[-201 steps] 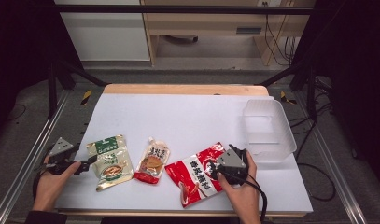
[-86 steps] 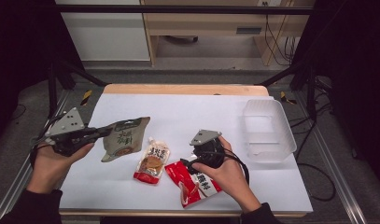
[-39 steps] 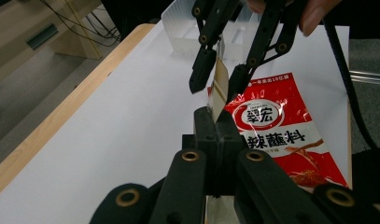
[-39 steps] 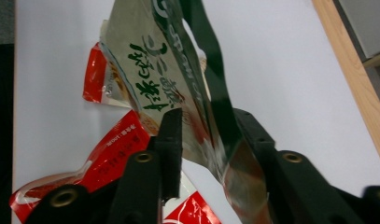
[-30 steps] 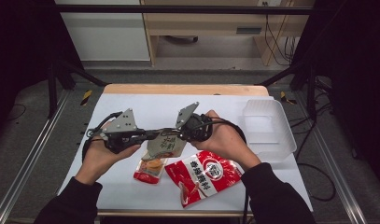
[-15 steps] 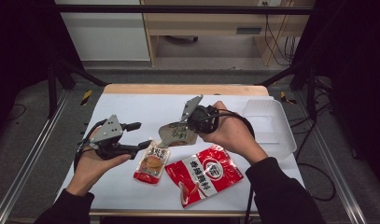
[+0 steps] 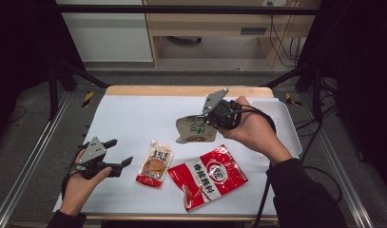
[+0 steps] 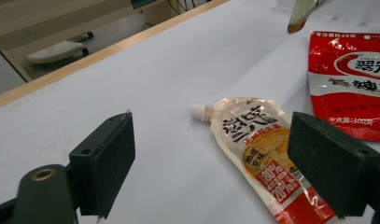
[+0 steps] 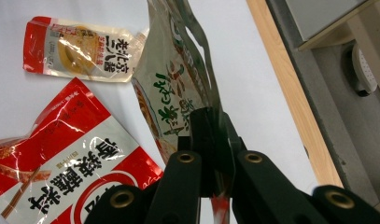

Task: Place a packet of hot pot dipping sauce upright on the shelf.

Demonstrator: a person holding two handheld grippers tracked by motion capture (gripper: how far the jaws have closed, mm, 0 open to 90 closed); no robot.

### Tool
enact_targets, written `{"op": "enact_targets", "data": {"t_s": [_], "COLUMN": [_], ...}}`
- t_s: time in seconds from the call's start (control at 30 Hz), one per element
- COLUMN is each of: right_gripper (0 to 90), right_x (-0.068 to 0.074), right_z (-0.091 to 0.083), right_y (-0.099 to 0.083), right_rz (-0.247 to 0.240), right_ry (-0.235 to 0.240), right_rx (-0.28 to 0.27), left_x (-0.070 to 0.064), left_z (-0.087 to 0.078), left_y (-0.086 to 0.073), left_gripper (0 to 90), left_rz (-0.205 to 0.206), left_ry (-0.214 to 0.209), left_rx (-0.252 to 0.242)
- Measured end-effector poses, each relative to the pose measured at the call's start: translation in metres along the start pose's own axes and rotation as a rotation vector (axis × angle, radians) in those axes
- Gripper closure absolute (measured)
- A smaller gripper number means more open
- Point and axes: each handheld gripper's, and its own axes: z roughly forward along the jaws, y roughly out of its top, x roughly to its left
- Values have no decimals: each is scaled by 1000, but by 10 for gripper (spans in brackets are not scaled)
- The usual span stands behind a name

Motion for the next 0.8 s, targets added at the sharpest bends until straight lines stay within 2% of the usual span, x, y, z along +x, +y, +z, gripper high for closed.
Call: {"op": "enact_targets", "data": {"t_s": [0.1, 0.23, 0.37, 0.47, 0.63, 0.8], "right_gripper": [900, 900, 900, 900, 900, 900], "right_x": [-4, -9, -16, -20, -26, -29], "right_z": [-8, -20, -34, -45, -62, -74], "right_y": [-5, -12, -21, -30, -50, -73], "right_rz": [7, 23, 37, 53, 92, 121], "right_ry": [-10, -36, -62, -89, -122, -144], "right_rx": [-3, -16, -18, -13, -7, 11], "left_x": [6, 10, 14, 13, 13, 15], "left_z": [0, 1, 5, 4, 6, 3], "left_y": [-7, -14, -19, -17, -20, -21], "left_gripper": [143, 145, 138, 137, 132, 128], "left_rz": [-16, -12, -44, -55, -54, -84], "left_ry": [12, 40, 106, 141, 138, 153], "left_rx": [11, 31, 34, 11, 25, 16]}}
